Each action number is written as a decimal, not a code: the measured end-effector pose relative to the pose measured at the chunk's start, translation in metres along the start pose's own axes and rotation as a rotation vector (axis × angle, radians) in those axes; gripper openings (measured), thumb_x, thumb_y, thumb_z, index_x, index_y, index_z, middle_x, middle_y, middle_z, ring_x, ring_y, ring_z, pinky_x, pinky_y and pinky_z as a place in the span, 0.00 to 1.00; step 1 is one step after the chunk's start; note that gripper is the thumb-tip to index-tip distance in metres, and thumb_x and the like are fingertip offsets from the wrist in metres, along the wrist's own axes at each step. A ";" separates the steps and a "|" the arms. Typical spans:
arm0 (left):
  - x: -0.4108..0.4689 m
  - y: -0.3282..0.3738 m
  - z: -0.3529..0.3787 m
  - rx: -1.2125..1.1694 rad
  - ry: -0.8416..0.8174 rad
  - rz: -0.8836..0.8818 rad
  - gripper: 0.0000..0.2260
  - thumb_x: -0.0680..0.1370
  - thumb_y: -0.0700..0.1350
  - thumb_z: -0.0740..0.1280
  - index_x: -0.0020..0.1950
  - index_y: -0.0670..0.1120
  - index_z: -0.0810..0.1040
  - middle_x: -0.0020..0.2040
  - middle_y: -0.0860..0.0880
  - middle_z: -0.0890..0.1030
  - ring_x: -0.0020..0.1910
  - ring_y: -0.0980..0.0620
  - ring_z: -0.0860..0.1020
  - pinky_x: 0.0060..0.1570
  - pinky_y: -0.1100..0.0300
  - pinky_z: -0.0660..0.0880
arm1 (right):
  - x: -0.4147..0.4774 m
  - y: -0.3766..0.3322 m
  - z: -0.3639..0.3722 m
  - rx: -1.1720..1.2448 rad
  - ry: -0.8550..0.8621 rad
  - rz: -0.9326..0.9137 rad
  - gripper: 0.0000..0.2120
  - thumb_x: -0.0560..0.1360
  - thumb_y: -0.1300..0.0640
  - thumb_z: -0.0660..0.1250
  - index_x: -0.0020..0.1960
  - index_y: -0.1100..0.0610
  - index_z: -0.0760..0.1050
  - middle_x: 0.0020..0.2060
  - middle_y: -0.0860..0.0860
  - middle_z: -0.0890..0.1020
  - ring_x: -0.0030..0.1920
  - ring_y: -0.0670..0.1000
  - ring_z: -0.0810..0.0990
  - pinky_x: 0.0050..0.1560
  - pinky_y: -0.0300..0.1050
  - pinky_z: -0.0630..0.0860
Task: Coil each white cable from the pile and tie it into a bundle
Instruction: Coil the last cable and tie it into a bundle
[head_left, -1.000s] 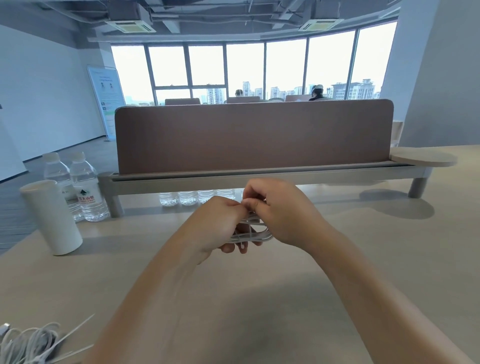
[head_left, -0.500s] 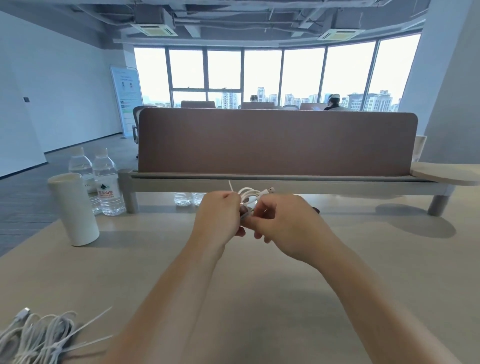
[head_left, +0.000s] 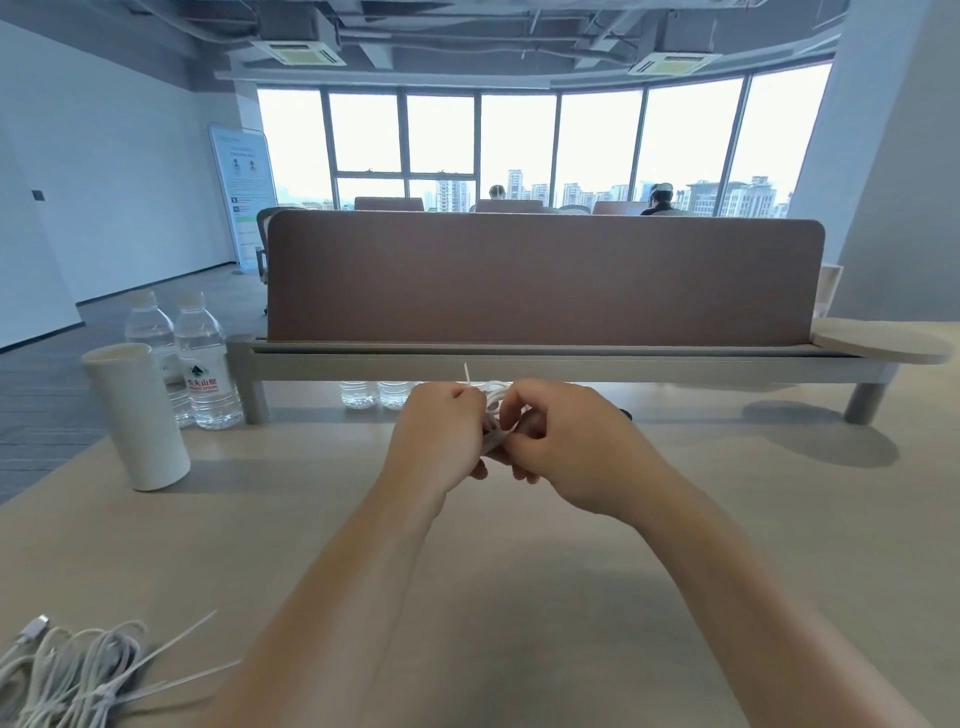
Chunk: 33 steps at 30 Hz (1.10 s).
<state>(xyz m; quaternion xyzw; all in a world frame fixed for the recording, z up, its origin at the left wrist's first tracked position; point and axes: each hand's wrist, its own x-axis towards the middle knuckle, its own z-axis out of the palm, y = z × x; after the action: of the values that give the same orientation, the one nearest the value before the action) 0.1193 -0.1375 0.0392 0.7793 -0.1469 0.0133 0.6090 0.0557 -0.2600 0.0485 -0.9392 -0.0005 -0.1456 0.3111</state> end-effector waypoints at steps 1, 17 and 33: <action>0.000 0.000 -0.001 0.012 -0.004 0.004 0.11 0.76 0.35 0.58 0.38 0.34 0.77 0.33 0.41 0.83 0.31 0.40 0.83 0.31 0.53 0.74 | 0.000 0.001 -0.002 -0.002 -0.015 -0.011 0.06 0.75 0.59 0.65 0.44 0.48 0.73 0.32 0.44 0.84 0.34 0.46 0.80 0.31 0.41 0.71; -0.007 0.002 0.000 0.075 -0.223 -0.011 0.11 0.75 0.37 0.58 0.40 0.31 0.77 0.31 0.39 0.82 0.28 0.45 0.76 0.31 0.58 0.70 | -0.008 0.010 -0.033 0.596 -0.283 -0.033 0.12 0.81 0.69 0.56 0.54 0.69 0.78 0.45 0.60 0.87 0.46 0.58 0.86 0.45 0.44 0.80; -0.009 0.007 -0.006 -0.013 -0.101 -0.031 0.12 0.78 0.37 0.60 0.40 0.38 0.81 0.31 0.45 0.83 0.29 0.48 0.83 0.29 0.58 0.72 | 0.000 0.014 -0.019 0.532 -0.083 -0.046 0.06 0.81 0.67 0.62 0.48 0.67 0.77 0.35 0.57 0.86 0.33 0.52 0.82 0.30 0.40 0.71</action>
<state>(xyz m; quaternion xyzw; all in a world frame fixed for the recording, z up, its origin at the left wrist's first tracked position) 0.1101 -0.1318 0.0453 0.7771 -0.1656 -0.0367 0.6061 0.0522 -0.2819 0.0550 -0.8293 -0.0729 -0.1088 0.5432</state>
